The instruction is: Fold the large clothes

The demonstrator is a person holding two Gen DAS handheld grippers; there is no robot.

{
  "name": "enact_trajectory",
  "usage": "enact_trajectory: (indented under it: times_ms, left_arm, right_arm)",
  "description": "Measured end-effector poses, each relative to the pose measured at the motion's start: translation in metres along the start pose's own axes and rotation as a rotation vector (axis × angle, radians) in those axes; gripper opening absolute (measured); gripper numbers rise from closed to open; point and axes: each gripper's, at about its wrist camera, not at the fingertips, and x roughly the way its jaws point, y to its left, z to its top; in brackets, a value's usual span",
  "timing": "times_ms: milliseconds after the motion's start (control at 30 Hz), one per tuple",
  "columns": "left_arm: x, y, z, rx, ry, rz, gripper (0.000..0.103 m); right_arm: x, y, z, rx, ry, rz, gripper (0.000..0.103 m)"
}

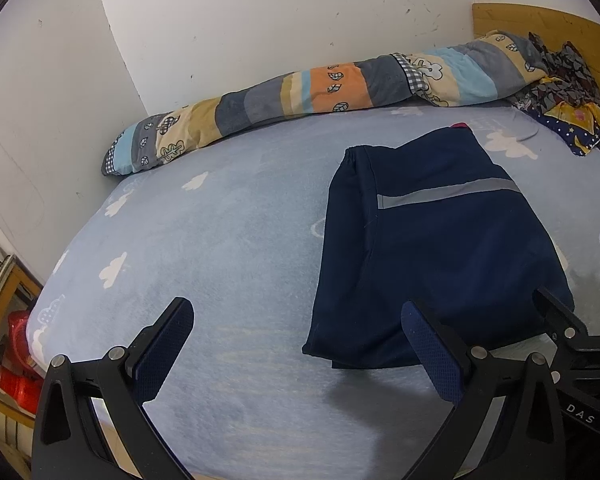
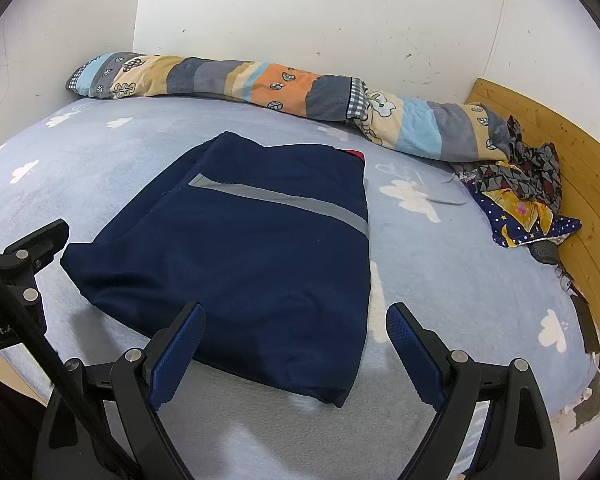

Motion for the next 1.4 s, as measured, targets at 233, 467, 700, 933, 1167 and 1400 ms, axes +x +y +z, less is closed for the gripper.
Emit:
enact_trajectory:
  times_ms: [233, 467, 700, 933, 1167, 1400]
  left_arm:
    - [0.0004, 0.0001, 0.0001, -0.003, 0.002, -0.004, 0.103]
    - [0.0007, 0.0012, -0.0001, -0.004, 0.002, -0.004, 0.103]
    - [0.0003, 0.0016, 0.0003, -0.005, 0.001, -0.005, 0.103]
    - [-0.0009, 0.0004, 0.0013, -0.012, 0.003, -0.007, 0.103]
    - [-0.0024, -0.0006, 0.0017, -0.013, 0.002, -0.007, 0.103]
    - [-0.0025, 0.0001, 0.0020, -0.019, 0.009, -0.027, 0.103]
  right_arm:
    - [0.0002, -0.0001, 0.0000, 0.000, 0.000, -0.001, 0.094]
    - [0.0002, -0.0013, 0.0001, -0.001, 0.000, 0.001, 0.094]
    - [0.0009, -0.0011, -0.0015, 0.001, 0.001, 0.001, 0.094]
    - [0.0008, -0.0018, -0.0009, 0.001, 0.001, 0.001, 0.094]
    - [0.0010, -0.0020, -0.0010, 0.002, 0.002, 0.003, 0.094]
    - [0.0011, -0.0028, -0.0015, 0.002, 0.001, 0.002, 0.094]
